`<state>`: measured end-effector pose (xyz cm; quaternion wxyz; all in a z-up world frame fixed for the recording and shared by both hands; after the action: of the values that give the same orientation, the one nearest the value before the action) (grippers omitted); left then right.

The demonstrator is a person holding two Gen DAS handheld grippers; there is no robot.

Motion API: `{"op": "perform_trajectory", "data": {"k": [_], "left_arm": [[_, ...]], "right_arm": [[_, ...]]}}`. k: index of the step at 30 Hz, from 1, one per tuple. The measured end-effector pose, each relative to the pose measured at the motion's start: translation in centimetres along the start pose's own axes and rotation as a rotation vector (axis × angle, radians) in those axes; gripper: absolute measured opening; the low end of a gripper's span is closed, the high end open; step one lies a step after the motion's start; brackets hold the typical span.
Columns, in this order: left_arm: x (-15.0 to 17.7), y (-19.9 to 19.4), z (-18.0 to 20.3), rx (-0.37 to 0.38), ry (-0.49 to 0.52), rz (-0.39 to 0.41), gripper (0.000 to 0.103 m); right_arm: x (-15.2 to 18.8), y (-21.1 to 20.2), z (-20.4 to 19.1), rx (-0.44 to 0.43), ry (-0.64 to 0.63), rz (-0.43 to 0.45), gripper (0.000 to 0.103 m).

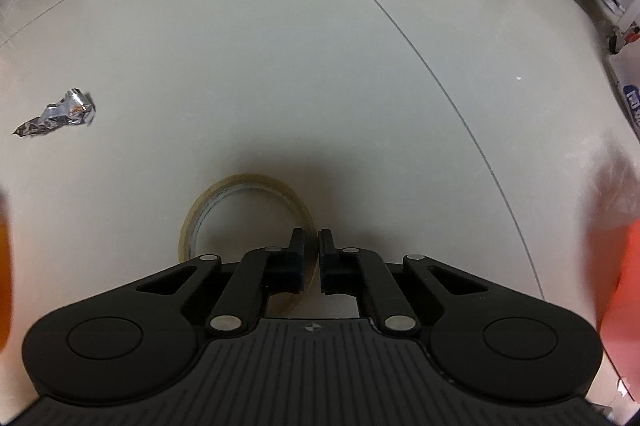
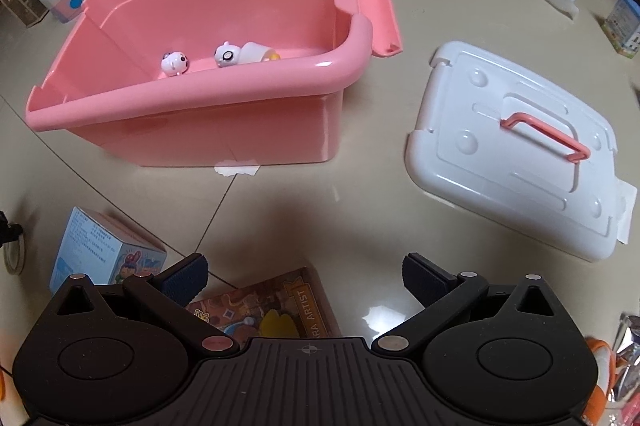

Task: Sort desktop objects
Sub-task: 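Lower the left gripper onto the clear tape roll rim and close, then lift the tape roll with the left gripper and carry it toward the pink bin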

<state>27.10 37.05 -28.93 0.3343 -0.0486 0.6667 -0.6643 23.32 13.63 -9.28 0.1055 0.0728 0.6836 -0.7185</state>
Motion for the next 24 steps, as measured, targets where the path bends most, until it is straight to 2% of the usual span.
{"op": "perform_trajectory", "data": {"k": [5, 13, 16, 24], "left_arm": [[-0.1, -2.1, 1.1, 0.016, 0.011, 0.027, 0.007], [-0.7, -7.8, 5.8, 0.07, 0.08, 0.093, 0.007], [-0.3, -9.9, 7.0, 0.093, 0.073, 0.096, 0.007], [1.8, -14.7, 9.7, 0.098, 0.152, 0.114, 0.007]], "right_arm": [[0.0, -0.5, 0.0, -0.002, -0.005, 0.006, 0.103], [0.1, -2.1, 0.0, -0.013, -0.021, 0.029, 0.103], [0.2, -2.8, 0.3, -0.012, -0.038, 0.037, 0.103], [0.1, -5.8, 1.9, -0.029, -0.039, 0.079, 0.103]]}}
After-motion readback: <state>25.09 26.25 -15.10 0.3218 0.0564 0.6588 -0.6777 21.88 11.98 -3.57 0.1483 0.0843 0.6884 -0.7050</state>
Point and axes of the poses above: each gripper's, at about its wrist camera, not at the fingertips, and y roughly the way its jaws point, z to its right, x to its underside, the point moved 8 cm from there along y, roughly the way its jaws point, and after that the axes turned 5 degrees about x, right-handed, at the moved point
